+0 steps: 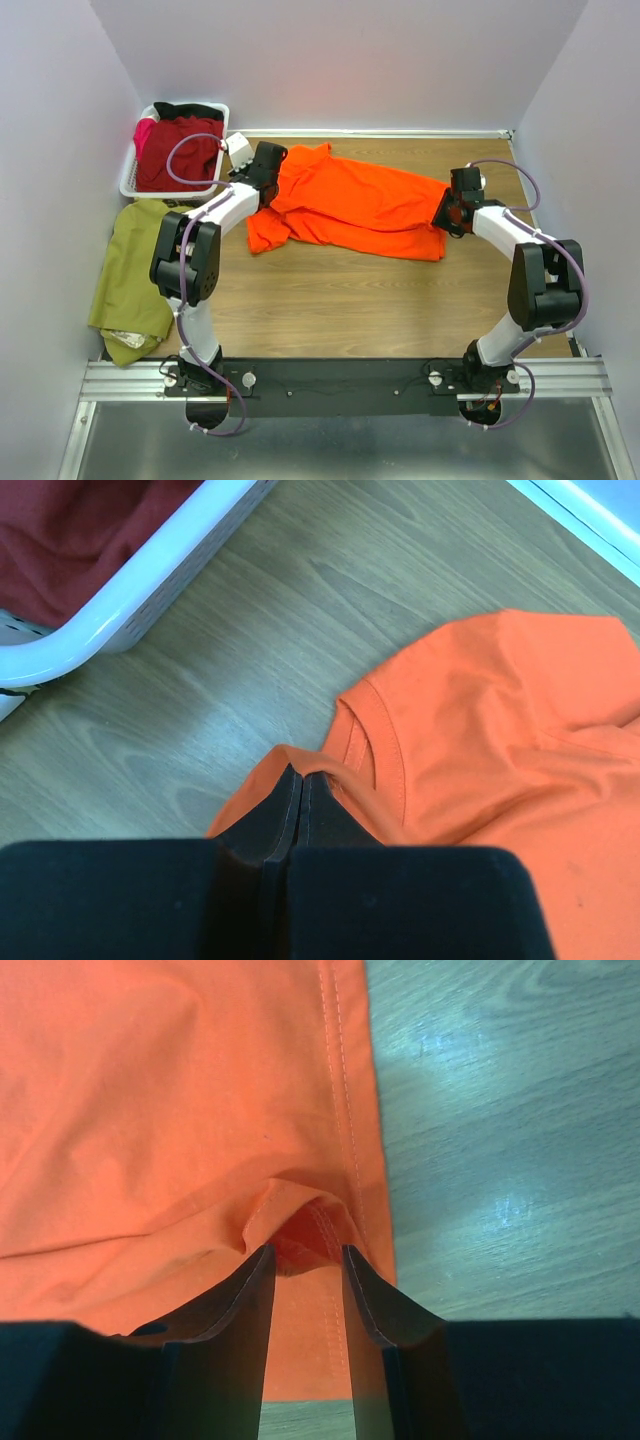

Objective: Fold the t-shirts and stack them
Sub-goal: Flatten out the tshirt

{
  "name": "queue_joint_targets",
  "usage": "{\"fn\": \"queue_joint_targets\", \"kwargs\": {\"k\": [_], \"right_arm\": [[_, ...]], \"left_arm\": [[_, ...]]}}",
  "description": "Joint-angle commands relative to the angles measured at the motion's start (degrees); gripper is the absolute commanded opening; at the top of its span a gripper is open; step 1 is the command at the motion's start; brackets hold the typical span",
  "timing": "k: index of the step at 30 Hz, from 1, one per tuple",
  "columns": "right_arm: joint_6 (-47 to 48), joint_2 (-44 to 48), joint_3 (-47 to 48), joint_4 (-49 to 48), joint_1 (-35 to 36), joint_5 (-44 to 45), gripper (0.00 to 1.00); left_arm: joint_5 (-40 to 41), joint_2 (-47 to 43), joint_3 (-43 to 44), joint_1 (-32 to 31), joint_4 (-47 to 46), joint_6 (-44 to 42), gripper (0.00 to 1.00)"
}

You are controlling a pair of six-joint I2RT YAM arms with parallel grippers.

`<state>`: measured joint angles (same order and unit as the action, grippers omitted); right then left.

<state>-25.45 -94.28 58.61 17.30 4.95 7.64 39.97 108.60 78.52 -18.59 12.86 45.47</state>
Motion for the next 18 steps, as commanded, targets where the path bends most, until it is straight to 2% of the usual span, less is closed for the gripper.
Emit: {"fn": "queue_joint_targets", "kwargs": {"k": [1,18], "right_arm": [[1.6,0.2,-1.4,-2.4,0.4,-2.3,0.41],[1.8,0.6,-4.7,-10.8,0.6,-7.4,0.37]], "left_arm": [[-0.2,1.3,1.7,0.8,-0.6,-0.7,0.0],[-1.6,3.3,3.2,2.7,-0.6,-1.8,0.0]]}}
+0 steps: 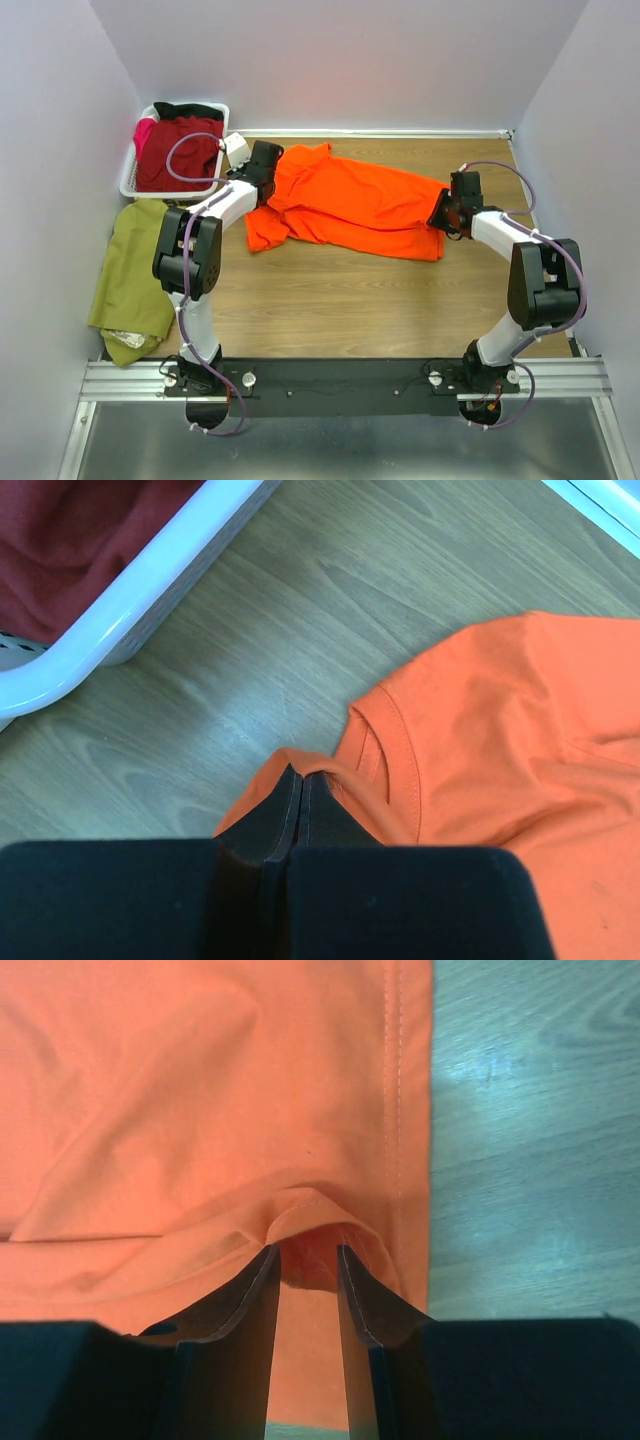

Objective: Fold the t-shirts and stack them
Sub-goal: Flatten out the tshirt

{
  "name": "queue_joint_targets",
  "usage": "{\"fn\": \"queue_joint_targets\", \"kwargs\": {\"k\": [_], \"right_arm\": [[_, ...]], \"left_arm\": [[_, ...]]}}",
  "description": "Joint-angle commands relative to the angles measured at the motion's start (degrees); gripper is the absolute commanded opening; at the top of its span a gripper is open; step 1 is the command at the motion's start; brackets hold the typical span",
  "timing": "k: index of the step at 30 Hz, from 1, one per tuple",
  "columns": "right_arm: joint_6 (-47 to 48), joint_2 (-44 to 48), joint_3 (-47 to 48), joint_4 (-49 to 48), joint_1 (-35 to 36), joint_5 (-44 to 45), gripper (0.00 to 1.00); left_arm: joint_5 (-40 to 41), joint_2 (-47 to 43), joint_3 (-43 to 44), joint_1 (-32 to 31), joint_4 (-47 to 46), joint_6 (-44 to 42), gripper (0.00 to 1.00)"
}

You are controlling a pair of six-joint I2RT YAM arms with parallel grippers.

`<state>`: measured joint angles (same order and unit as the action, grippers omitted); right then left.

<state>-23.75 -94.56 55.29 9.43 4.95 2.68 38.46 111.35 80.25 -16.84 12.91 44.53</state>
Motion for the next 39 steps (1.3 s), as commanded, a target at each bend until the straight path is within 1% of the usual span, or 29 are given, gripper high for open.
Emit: {"fn": "queue_joint_targets", "kwargs": {"k": [1,7,13,22,29,39], "right_arm": [[0.0,1.5,-2.0,-2.8,0.6,-1.6,0.37],[0.2,6.9,-4.0,-2.5,0.7,0.0,0.37],[0.8,7.7,-4.4,-2.0,1.1,-0.9,0.38],[1.9,2.5,-3.7,-2.0,2.1,-0.1,0.37],[2.4,0.9,-2.8,-2.0,2.3,4.0,0.37],[2.9,-2.8,-1.4,-3.4,2.2,2.5,0.37]], "left_arm": [[0.0,0.5,1.5,1.1,-0.7,-0.9,0.0],[-0.6,1.3,2.3,1.9,-1.0,-1.4,0.0],[-1.1,2.6,3.9,2.7,-0.8,-1.8,0.0],[-1.7,4.1,5.2,2.9,-0.4,-2.2,0.0],[-2.2,4.2,5.2,2.9,-0.5,-2.3,0.0],[-2.6,4.2,5.0,2.9,-0.7,-2.5,0.0]]}}
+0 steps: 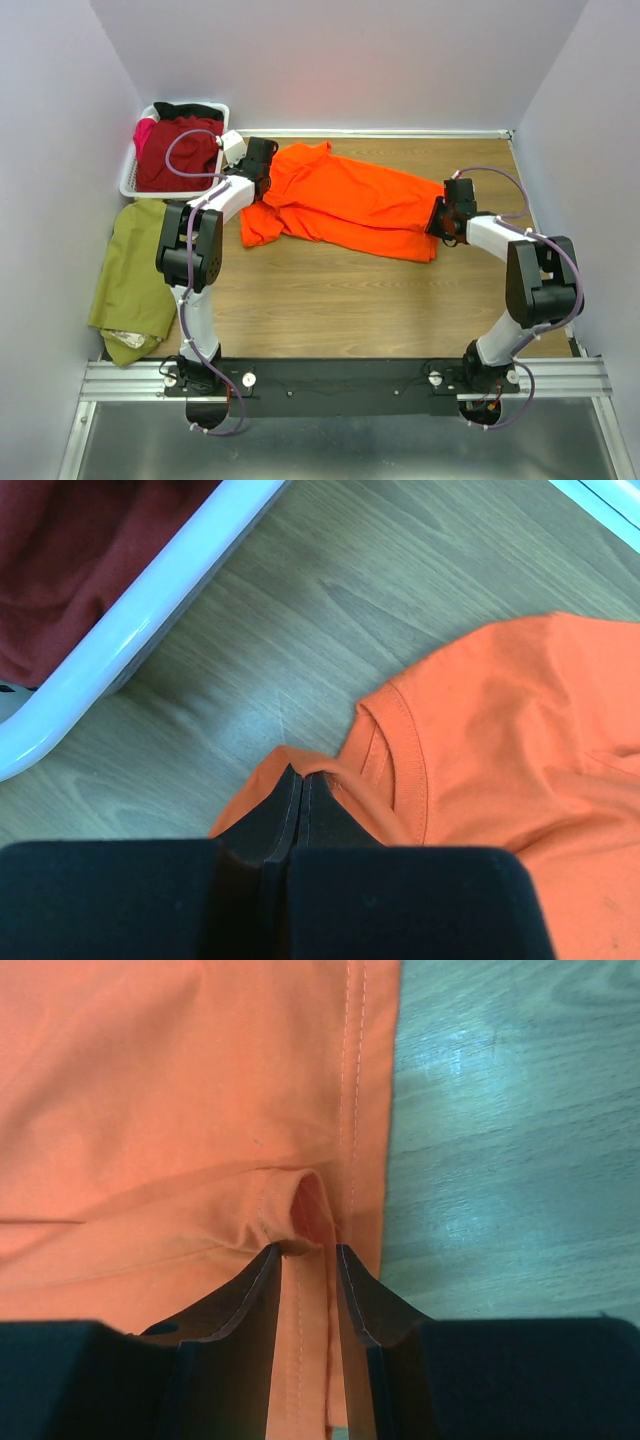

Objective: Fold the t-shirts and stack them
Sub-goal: Flatten out the tshirt

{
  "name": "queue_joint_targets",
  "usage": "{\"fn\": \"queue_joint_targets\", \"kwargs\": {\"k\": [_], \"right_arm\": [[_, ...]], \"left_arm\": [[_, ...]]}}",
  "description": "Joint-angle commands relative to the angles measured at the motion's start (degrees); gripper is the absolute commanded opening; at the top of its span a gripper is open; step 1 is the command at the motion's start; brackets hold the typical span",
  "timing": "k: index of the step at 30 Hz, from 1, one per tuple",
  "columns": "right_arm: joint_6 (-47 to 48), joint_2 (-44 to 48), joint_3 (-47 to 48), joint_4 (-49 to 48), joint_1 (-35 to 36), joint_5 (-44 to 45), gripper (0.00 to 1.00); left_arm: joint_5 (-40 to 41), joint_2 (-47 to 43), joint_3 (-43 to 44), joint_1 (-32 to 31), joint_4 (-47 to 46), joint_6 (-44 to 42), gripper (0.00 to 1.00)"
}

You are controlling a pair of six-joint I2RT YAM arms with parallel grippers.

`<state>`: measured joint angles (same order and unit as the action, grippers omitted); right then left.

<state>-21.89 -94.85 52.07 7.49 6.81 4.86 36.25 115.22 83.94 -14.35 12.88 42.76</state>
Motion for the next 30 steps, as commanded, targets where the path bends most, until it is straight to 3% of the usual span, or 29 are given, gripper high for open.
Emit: {"fn": "queue_joint_targets", "kwargs": {"k": [1,22,28,30], "right_arm": [[1.0,-2.8,1.9,-1.7,0.3,0.0,0.36],[1.1,-4.5,2.2,-7.0,0.9,-3.5,0.31],[1.1,-5.6,2.5,-7.0,1.3,-4.0,0.19],[1.1,-5.6,2.5,-7.0,1.5,-3.8,0.1]], "left_arm": [[-0.4,0.4,1.3,0.4,-0.7,-0.8,0.0],[-0.6,0.2,1.1,0.4,-0.8,-1.1,0.0],[-0.7,0.2,1.0,0.4,-0.7,-1.1,0.0],[-0.7,0.2,1.0,0.4,-0.7,-1.1,0.0]]}}
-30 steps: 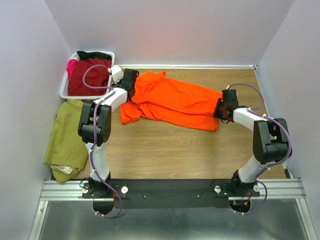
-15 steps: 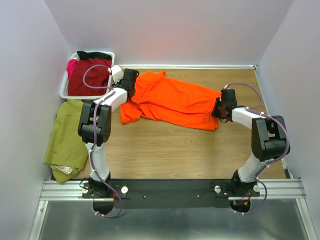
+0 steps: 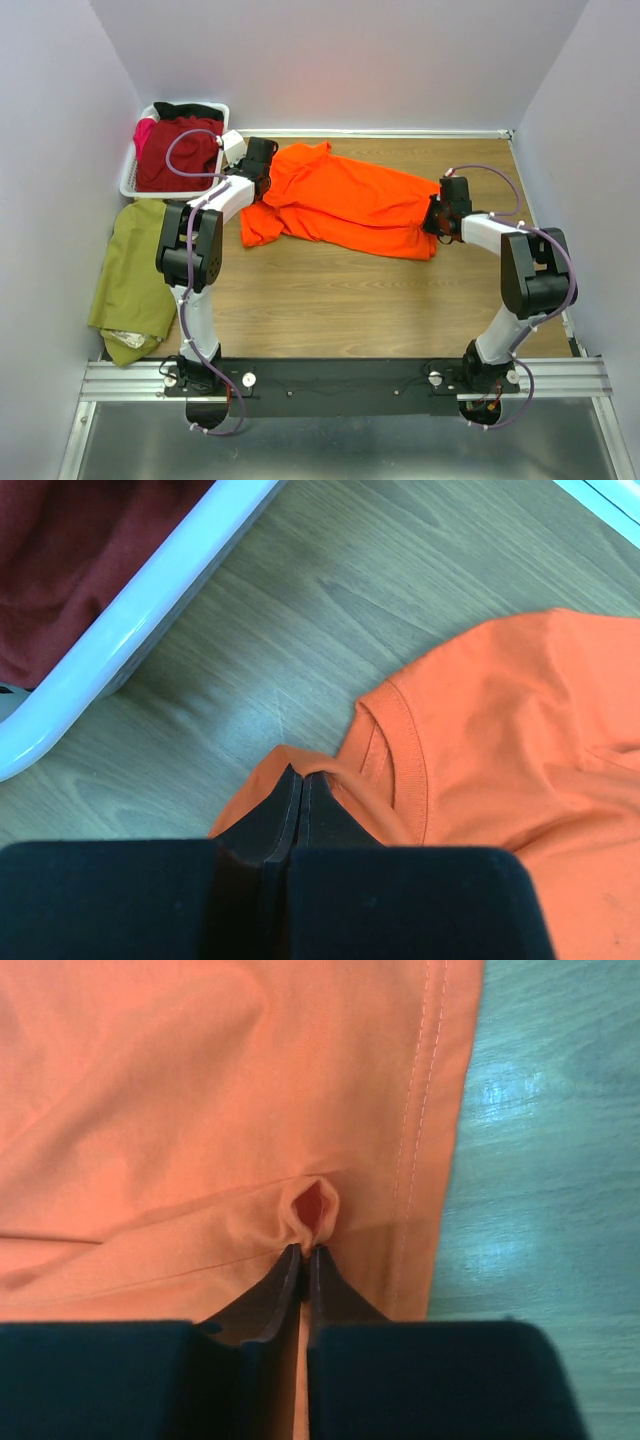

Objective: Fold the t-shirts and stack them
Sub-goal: Flatten out the tshirt

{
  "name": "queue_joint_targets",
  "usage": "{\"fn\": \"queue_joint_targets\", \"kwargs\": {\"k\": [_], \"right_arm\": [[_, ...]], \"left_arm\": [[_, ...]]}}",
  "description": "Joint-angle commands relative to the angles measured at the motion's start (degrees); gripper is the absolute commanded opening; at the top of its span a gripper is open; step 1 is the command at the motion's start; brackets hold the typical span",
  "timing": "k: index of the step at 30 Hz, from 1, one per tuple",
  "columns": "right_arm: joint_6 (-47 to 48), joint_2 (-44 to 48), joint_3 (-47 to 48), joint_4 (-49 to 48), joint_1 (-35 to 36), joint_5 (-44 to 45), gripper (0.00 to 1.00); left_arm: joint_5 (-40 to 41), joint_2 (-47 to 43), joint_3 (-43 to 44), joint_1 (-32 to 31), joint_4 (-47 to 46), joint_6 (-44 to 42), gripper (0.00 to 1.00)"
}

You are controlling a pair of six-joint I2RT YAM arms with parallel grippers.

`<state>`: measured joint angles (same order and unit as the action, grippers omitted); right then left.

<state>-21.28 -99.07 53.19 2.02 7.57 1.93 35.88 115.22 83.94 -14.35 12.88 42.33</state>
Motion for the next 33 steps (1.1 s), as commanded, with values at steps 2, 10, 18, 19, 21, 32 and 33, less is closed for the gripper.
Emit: {"fn": "queue_joint_targets", "kwargs": {"k": [2,10,18,19,21,32,33], "right_arm": [[0.3,-0.3,1.0,-1.5,0.8,-0.4,0.01],[-1.7,14.8,2.3,3.6,1.0,10.0,0.01],[-1.1,24.9,10.0,11.6,0.9,20.9,0.01],[-1.1,25.8,10.9,11.9,0.9,21.2,0.01],[-1.0,26.9,13.0,13.2,1.0,22.4,0.01],[2.3,41.4,17.8,16.2,0.9,24.6,0.01],[2.4,42.4,18.0,16.3,0.9,23.2,0.01]], "left_arm": [[-0.3,0.1,1.0,0.4,-0.8,-0.8,0.0],[0.0,-4.5,1.0,0.4,0.5,-1.8,0.0],[0.9,-16.3,0.8,0.4,2.0,-2.3,0.0],[1.3,-19.2,1.2,0.4,2.2,-2.4,0.0],[1.5,-22.3,2.0,0.4,2.8,-2.8,0.0],[-0.4,-47.2,6.5,0.4,2.0,-10.5,0.0],[-0.9,-48.9,6.1,0.3,1.6,-10.6,0.0]]}}
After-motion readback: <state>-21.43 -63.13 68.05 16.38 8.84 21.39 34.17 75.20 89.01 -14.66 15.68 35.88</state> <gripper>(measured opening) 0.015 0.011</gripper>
